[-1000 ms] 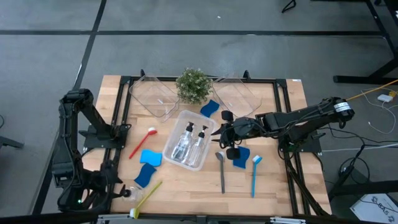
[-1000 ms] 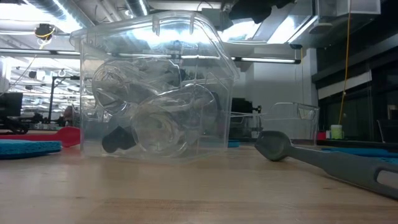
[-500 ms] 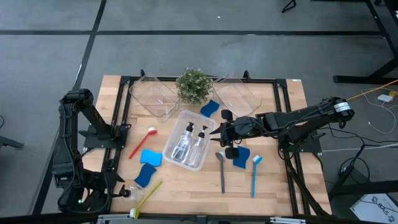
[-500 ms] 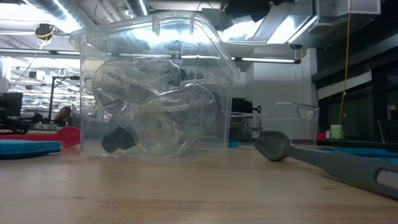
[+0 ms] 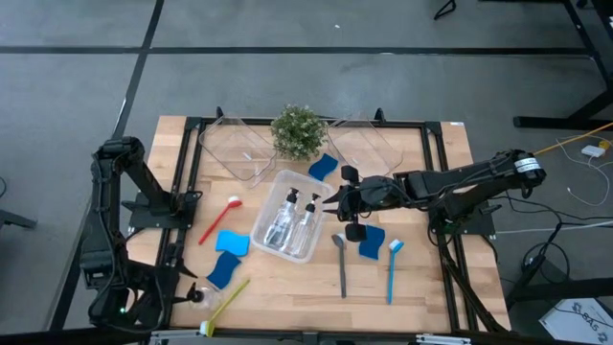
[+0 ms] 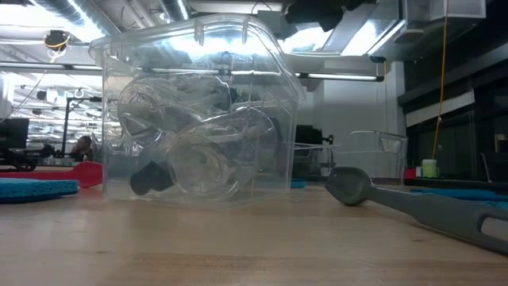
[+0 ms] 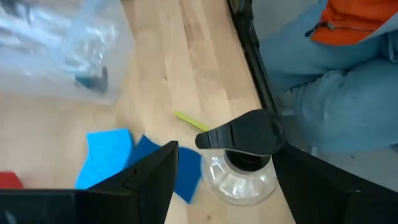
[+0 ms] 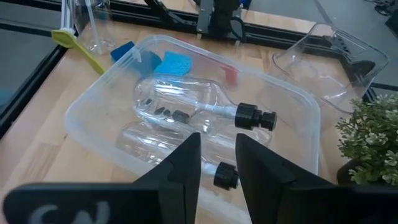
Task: Pick & Place Kitchen Sink Supplies
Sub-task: Put the liquid dispenser bottle into the white bin
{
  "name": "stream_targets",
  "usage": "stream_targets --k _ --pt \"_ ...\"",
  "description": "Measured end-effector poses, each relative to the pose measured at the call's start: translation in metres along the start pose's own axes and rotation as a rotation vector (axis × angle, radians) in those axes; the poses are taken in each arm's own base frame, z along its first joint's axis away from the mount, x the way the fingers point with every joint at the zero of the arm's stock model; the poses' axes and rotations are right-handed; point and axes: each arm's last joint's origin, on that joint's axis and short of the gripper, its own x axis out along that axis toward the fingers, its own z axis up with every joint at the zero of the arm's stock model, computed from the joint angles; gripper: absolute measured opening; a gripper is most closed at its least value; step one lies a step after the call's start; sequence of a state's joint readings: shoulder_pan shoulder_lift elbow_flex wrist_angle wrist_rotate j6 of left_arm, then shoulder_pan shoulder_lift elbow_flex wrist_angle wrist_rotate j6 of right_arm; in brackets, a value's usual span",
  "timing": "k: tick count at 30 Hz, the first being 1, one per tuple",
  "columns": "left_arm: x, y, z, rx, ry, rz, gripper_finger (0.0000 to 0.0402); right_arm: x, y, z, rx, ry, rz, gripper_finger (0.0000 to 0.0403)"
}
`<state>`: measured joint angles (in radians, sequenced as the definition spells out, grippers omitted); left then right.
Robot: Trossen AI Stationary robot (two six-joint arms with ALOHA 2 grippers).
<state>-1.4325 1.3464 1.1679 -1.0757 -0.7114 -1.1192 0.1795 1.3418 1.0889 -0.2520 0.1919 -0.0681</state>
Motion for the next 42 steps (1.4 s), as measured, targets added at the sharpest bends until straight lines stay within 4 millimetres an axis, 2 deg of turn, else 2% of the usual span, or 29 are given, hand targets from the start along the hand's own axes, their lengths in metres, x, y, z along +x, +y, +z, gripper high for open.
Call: stream_targets --k 4,9,11,21,28,32,35,38,42 --pt "-0.004 0.0 -0.004 0.067 -0.051 0.021 0.0251 0.0 0.0 0.0 0.007 0.0 0.0 0.01" --pt "-0.004 0.004 -0.028 0.08 -0.106 0.03 0.0251 0.0 0.0 0.0 0.008 0.001 0.0 0.01" --pt "-0.007 0.009 -0.032 0.061 -0.146 0.032 0.0251 0.0 0.0 0.0 0.008 0.001 0.0 0.01" --pt "-0.014 0.02 -0.034 0.126 -0.172 0.052 0.0251 0.0 -0.003 0.0 0.012 0.0 -0.008 0.01" --pt "-0.02 0.048 -0.051 0.116 -0.262 0.096 0.024 0.001 -0.006 0.0 0.02 -0.005 -0.018 0.01" --pt "-0.017 0.075 -0.064 0.02 -0.281 0.056 0.0215 0.001 -0.006 0.0 0.019 -0.005 -0.017 0.01" --pt "-0.02 0.088 -0.067 -0.084 -0.277 -0.029 0.0197 0.001 -0.006 0.0 0.019 -0.005 -0.017 0.01" --pt "-0.026 0.091 -0.063 -0.126 -0.291 -0.125 0.0183 0.001 -0.006 0.0 0.013 0.001 -0.017 0.01" --pt "-0.026 0.085 -0.063 -0.121 -0.294 -0.208 0.0172 0.001 -0.006 -0.001 -0.025 0.01 -0.016 0.01"
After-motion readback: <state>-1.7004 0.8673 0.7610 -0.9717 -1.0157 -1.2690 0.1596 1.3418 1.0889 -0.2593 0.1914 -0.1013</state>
